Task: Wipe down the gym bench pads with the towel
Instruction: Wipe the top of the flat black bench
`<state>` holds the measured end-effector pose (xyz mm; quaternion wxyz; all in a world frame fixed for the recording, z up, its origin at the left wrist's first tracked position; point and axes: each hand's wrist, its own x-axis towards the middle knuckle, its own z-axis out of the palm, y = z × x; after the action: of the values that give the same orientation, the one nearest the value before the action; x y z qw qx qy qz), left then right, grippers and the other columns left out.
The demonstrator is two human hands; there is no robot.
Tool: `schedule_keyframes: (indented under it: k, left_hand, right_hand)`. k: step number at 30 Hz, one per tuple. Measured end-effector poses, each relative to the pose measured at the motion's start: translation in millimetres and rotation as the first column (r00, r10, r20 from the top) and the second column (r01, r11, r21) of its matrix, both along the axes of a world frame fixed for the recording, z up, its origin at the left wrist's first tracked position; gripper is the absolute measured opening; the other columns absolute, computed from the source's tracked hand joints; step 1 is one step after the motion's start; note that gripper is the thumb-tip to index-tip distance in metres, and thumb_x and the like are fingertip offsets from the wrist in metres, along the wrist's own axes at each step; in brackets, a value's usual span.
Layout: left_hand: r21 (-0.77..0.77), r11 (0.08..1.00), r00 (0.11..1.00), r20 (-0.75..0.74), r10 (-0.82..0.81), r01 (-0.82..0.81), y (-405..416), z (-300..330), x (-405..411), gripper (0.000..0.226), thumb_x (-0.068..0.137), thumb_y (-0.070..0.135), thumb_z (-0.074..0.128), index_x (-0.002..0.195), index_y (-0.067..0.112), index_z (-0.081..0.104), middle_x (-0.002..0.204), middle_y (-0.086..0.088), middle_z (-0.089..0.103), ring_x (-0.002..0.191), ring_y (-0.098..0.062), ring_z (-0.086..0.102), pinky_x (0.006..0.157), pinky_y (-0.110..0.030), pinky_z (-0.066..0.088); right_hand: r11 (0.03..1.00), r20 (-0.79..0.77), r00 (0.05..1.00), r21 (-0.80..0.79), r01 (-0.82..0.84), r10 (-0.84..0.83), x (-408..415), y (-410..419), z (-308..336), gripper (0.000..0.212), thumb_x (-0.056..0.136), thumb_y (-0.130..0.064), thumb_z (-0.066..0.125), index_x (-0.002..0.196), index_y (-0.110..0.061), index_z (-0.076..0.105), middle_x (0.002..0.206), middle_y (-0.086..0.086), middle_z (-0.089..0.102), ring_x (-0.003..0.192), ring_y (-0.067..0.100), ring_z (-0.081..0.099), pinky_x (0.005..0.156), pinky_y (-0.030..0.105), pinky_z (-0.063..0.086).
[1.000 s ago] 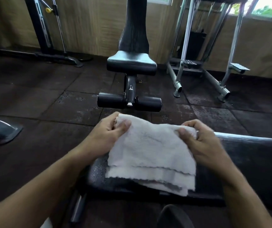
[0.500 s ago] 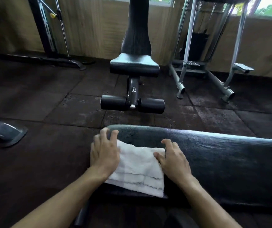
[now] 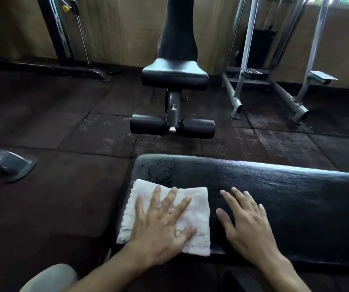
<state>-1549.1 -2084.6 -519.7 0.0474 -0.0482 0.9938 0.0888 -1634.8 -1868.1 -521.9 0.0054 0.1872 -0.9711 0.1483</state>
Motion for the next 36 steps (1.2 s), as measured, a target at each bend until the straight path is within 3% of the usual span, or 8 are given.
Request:
schedule_keyframes:
  k: [3, 11, 15, 19, 24, 29, 33, 36]
  left_hand:
    - [-0.009, 0.998, 0.998, 0.017, 0.055, -0.055, -5.2, -0.2, 4.3, 0.077, 0.082, 0.088, 0.013, 0.147, 0.057, -0.017, 0.160, 0.016, -0.025, 0.146, -0.023, -0.031, 0.112, -0.064, -0.016]
    - [0.036, 0.994, 0.993, 0.067, 0.100, -0.103, -17.0, 6.6, -35.1, 0.080, 0.077, 0.091, 0.016, 0.148, 0.057, -0.003, 0.164, 0.011, -0.014, 0.147, -0.026, -0.029, 0.107, -0.068, -0.020]
    - [0.032, 0.990, 0.991, 0.004, 0.137, -0.137, -21.9, 1.2, 2.4, 0.076, 0.081, 0.088, 0.015, 0.148, 0.057, -0.005, 0.164, 0.015, -0.014, 0.147, -0.021, -0.028, 0.112, -0.066, -0.013]
    - [0.033, 0.985, 0.985, 0.034, 0.170, -0.171, -32.8, 6.0, -4.5, 0.080, 0.076, 0.093, 0.015, 0.147, 0.060, -0.004, 0.164, 0.014, -0.012, 0.148, -0.019, -0.025, 0.113, -0.067, -0.010]
    - [0.072, 0.984, 0.982, 0.104, 0.156, -0.164, -49.3, 15.5, -42.9, 0.085, 0.072, 0.094, 0.022, 0.148, 0.057, 0.012, 0.166, 0.009, 0.001, 0.150, -0.018, -0.016, 0.110, -0.070, -0.011]
    - [-0.027, 0.985, 0.985, -0.047, 0.167, -0.168, -30.5, -4.2, 8.3, 0.083, 0.074, 0.094, 0.012, 0.147, 0.059, -0.005, 0.165, 0.008, -0.002, 0.150, -0.023, -0.016, 0.111, -0.071, -0.006]
    - [0.104, 0.975, 0.980, 0.045, 0.193, -0.197, -30.6, 5.1, -1.1, 0.086, 0.069, 0.097, 0.017, 0.141, 0.066, -0.017, 0.160, 0.011, -0.030, 0.145, -0.023, -0.032, 0.109, -0.072, -0.011]
    - [0.294, 0.946, 0.980, -0.098, 0.174, -0.138, -26.4, 21.1, -7.0, 0.098, 0.070, 0.092, 0.040, 0.142, 0.063, -0.019, 0.154, 0.017, -0.038, 0.146, -0.021, -0.030, 0.111, -0.068, -0.005]
  right_hand:
    - [0.999, 0.026, 0.999, -0.026, -0.035, 0.035, 1.7, -11.1, 0.5, 0.075, 0.088, -0.071, 0.015, 0.152, -0.042, 0.039, 0.165, -0.005, 0.029, 0.155, 0.024, 0.018, 0.121, 0.054, 0.018]
    - [0.979, 0.086, 0.989, 0.152, -0.134, 0.122, -12.1, -34.9, 12.2, 0.087, 0.077, -0.076, -0.009, 0.158, -0.048, 0.002, 0.171, -0.008, -0.004, 0.157, 0.023, -0.010, 0.125, 0.054, 0.003]
    - [0.969, 0.099, 0.983, 0.178, -0.172, 0.156, -5.9, -37.9, 12.3, 0.085, 0.079, -0.076, -0.007, 0.158, -0.048, 0.000, 0.171, -0.008, -0.005, 0.157, 0.024, -0.012, 0.124, 0.056, 0.003]
    - [0.958, 0.123, 0.982, 0.231, -0.172, 0.147, -6.2, -40.0, 9.2, 0.085, 0.079, -0.076, -0.008, 0.159, -0.046, -0.001, 0.171, -0.007, -0.007, 0.157, 0.025, -0.011, 0.123, 0.057, 0.003]
    - [0.949, 0.174, 0.975, 0.260, -0.179, 0.136, -10.0, -43.2, 5.8, 0.067, 0.101, -0.068, 0.020, 0.160, -0.040, 0.012, 0.171, -0.003, 0.003, 0.157, 0.027, 0.001, 0.124, 0.053, 0.013]
    - [0.950, 0.190, 0.970, 0.242, -0.199, 0.155, -8.3, -39.0, 4.8, 0.066, 0.101, -0.068, 0.019, 0.160, -0.042, 0.010, 0.171, -0.006, 0.002, 0.157, 0.025, 0.000, 0.125, 0.053, 0.012]
    - [0.942, 0.197, 0.973, 0.285, -0.175, 0.121, -12.9, -32.9, 6.8, 0.065, 0.099, -0.072, 0.016, 0.158, -0.049, 0.005, 0.170, -0.012, -0.002, 0.157, 0.027, -0.006, 0.119, 0.065, 0.004]
    - [0.952, 0.272, 0.958, 0.256, -0.167, 0.095, -13.0, -30.2, 8.8, 0.066, 0.097, -0.073, 0.015, 0.158, -0.051, 0.001, 0.169, -0.016, -0.010, 0.156, 0.026, -0.012, 0.118, 0.070, 0.004]
